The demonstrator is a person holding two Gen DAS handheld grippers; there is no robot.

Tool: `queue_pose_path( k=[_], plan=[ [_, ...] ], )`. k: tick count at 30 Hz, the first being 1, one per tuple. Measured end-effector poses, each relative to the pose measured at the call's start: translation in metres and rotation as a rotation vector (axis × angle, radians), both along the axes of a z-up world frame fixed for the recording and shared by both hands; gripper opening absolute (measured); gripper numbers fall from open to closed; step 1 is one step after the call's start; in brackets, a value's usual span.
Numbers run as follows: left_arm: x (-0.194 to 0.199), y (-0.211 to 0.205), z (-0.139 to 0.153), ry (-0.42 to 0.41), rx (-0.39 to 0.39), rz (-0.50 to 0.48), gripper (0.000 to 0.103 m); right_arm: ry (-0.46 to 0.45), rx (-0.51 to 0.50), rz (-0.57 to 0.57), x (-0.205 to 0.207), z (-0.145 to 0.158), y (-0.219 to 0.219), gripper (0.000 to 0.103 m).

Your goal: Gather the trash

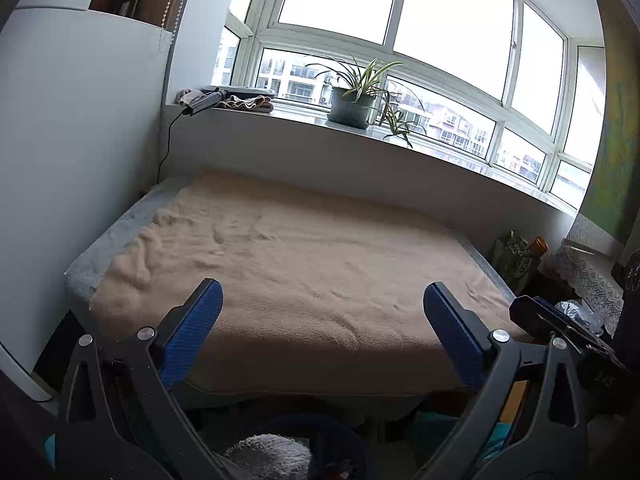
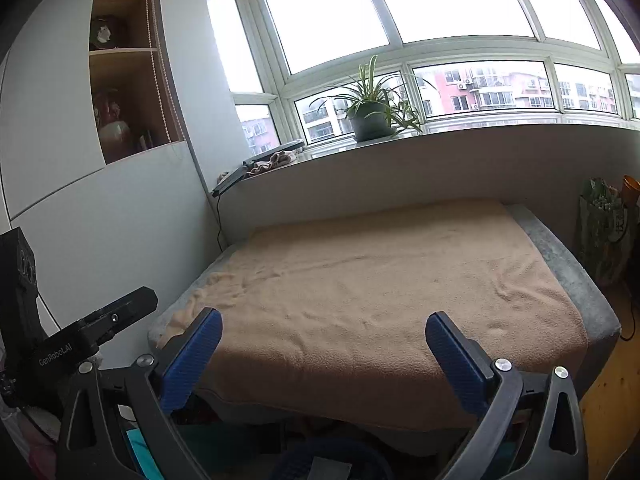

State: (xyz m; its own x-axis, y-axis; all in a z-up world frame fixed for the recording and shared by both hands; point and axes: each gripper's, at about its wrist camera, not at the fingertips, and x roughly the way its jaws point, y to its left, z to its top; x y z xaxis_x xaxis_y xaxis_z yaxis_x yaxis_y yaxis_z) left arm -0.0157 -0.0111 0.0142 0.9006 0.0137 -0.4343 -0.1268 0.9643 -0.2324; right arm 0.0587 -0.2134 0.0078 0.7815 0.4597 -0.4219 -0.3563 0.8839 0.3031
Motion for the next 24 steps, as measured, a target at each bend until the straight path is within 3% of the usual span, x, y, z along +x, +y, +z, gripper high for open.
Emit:
queue_pose_path(
  k=[8, 24],
  plan=[
    [0.004, -0.005, -0.006, 0.032, 0.048, 0.002, 0.102, 0.033, -0.014, 0.008, 0.003, -0.011, 0.006, 0.103],
    [0.004, -0.004, -0.012, 0.055, 0.043, 0.021, 0.102, 0.062, -0.037, 0.015, 0.0, -0.02, 0.007, 0.103]
  ],
)
